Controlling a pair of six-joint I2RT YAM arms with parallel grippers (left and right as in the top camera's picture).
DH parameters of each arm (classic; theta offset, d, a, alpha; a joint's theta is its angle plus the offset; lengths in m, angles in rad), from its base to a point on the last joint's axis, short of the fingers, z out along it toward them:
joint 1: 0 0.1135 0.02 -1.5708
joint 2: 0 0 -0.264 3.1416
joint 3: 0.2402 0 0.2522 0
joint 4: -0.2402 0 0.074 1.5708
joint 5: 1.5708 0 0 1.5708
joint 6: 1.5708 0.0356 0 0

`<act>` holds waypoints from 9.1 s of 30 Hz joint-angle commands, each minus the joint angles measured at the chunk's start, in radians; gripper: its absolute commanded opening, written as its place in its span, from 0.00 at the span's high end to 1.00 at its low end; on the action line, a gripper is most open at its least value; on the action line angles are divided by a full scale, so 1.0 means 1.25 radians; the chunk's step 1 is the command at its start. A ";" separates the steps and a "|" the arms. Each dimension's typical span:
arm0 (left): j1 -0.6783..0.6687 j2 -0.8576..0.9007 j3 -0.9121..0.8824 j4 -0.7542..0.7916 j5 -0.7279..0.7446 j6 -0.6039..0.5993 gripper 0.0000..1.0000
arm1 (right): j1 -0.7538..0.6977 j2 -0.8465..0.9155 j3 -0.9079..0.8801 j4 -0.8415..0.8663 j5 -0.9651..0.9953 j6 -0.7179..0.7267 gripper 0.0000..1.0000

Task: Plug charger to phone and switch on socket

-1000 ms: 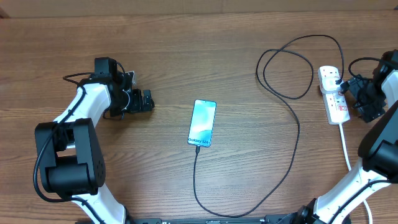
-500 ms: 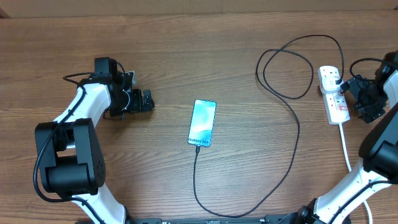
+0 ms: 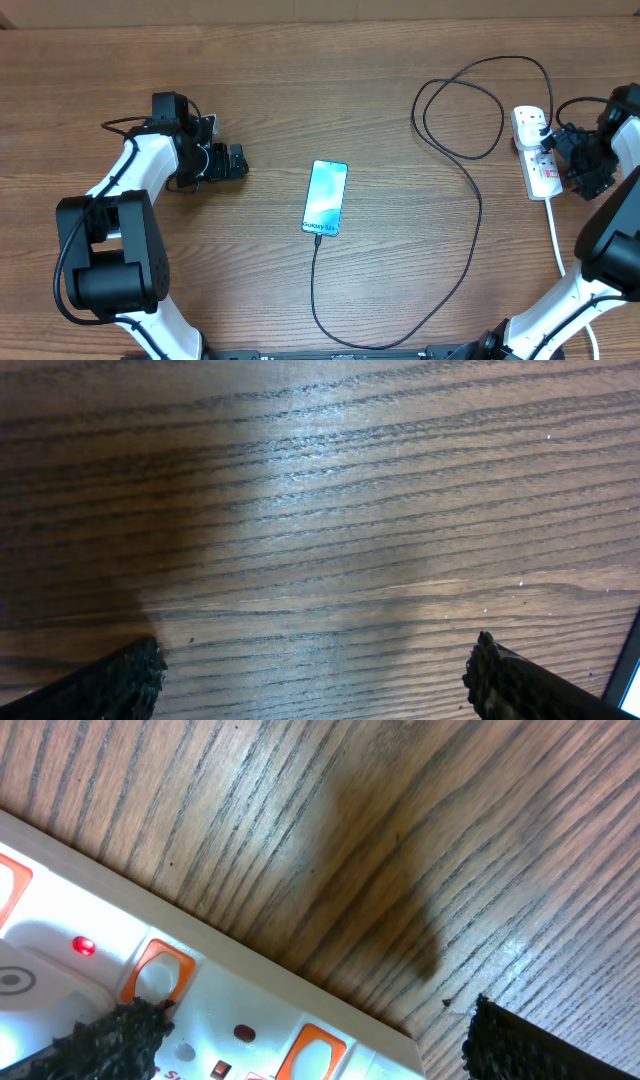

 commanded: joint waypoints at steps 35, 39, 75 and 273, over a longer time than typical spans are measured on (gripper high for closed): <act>-0.002 -0.008 0.003 0.000 -0.010 -0.005 0.01 | 0.043 -0.067 0.118 -0.153 -0.026 -0.132 0.00; -0.002 -0.008 0.003 0.000 -0.010 -0.005 0.01 | 0.043 -0.067 0.118 -0.142 -0.026 -0.132 0.00; -0.002 -0.008 0.003 0.000 -0.010 -0.005 0.01 | 0.043 -0.067 0.118 -0.142 -0.026 -0.132 0.00; -0.092 -1.530 -0.965 0.479 -0.044 -0.005 0.00 | 0.043 -0.067 0.118 -0.142 -0.026 -0.132 0.00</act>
